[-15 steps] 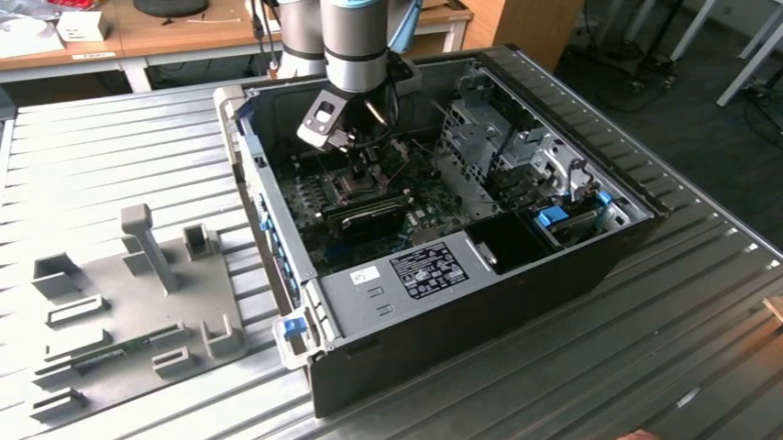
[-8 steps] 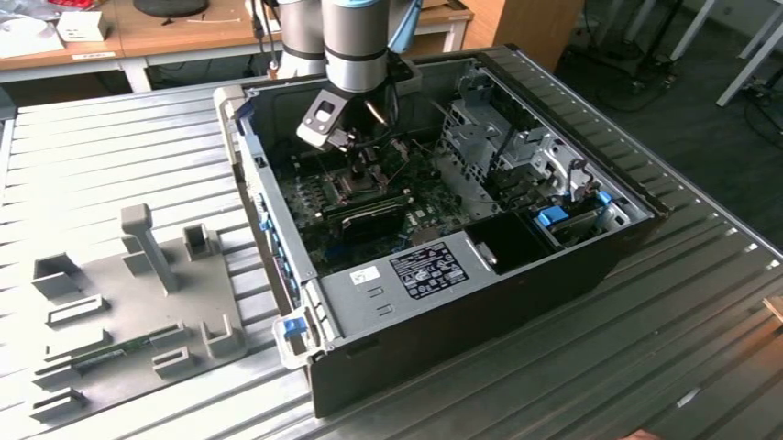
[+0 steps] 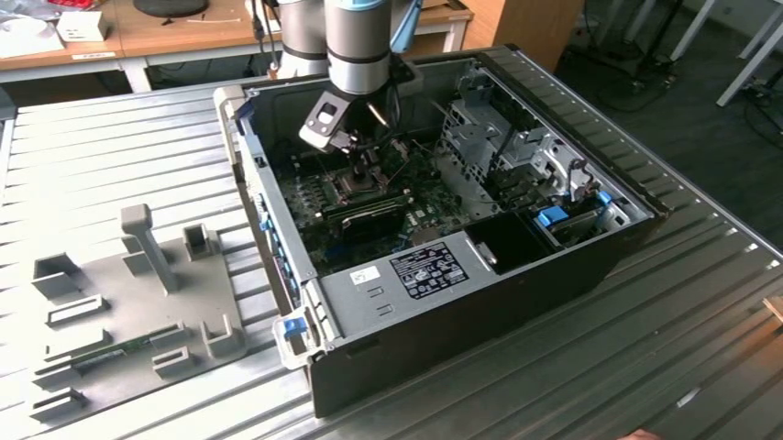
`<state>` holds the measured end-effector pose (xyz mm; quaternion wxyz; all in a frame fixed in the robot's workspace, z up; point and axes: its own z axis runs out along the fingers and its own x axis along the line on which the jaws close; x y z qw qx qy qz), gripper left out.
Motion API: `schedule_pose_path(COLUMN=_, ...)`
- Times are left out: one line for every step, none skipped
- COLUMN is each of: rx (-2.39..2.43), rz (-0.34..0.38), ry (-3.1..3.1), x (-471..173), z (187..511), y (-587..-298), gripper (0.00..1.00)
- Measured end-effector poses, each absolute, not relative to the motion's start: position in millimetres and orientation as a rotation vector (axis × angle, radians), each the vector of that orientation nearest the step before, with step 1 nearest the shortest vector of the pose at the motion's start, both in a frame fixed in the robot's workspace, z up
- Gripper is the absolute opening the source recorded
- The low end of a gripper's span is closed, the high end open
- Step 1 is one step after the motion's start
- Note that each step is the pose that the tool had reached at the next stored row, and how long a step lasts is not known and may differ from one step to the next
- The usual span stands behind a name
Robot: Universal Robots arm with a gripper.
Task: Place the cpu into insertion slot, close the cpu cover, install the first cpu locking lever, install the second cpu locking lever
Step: 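Place the cpu into insertion slot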
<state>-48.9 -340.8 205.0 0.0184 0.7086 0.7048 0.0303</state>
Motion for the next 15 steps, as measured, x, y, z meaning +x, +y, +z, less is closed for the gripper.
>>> schedule_pose_path(rx=2.200, rz=0.094, ry=2.189, x=-48.9, z=204.0, y=-340.8, gripper=0.10)
schedule_pose_path(rx=2.200, rz=0.094, ry=2.189, x=-48.9, z=203.6, y=-340.8, gripper=0.10)
schedule_pose_path(rx=2.200, rz=0.094, ry=2.189, x=-49.0, z=203.5, y=-340.9, gripper=0.10)
schedule_pose_path(rx=2.200, rz=0.094, ry=2.189, x=-49.0, z=203.4, y=-340.9, gripper=0.10)
schedule_pose_path(rx=2.200, rz=0.094, ry=2.189, x=-48.9, z=203.4, y=-340.9, gripper=0.10)
schedule_pose_path(rx=2.200, rz=0.094, ry=2.189, x=-48.9, z=203.3, y=-340.8, gripper=0.10)
schedule_pose_path(rx=2.200, rz=0.094, ry=2.189, x=-48.9, z=203.1, y=-340.8, gripper=0.10)
schedule_pose_path(rx=2.200, rz=0.094, ry=2.189, x=-48.9, z=203.1, y=-340.8, gripper=0.10)
schedule_pose_path(rx=2.200, rz=0.094, ry=2.189, x=-48.9, z=203.0, y=-340.4, gripper=0.10)
schedule_pose_path(rx=2.200, rz=0.094, ry=2.188, x=-48.9, z=203.0, y=-339.8, gripper=0.10)
schedule_pose_path(rx=2.200, rz=0.094, ry=2.188, x=-48.9, z=203.1, y=-339.3, gripper=0.10)
schedule_pose_path(rx=2.200, rz=0.094, ry=2.189, x=-48.9, z=203.1, y=-339.1, gripper=0.10)
schedule_pose_path(rx=2.200, rz=0.094, ry=2.189, x=-48.9, z=203.1, y=-339.0, gripper=0.10)
schedule_pose_path(rx=2.200, rz=0.094, ry=2.189, x=-48.9, z=203.0, y=-339.0, gripper=0.10)
schedule_pose_path(rx=2.200, rz=0.094, ry=2.189, x=-48.9, z=202.3, y=-338.9, gripper=0.10)
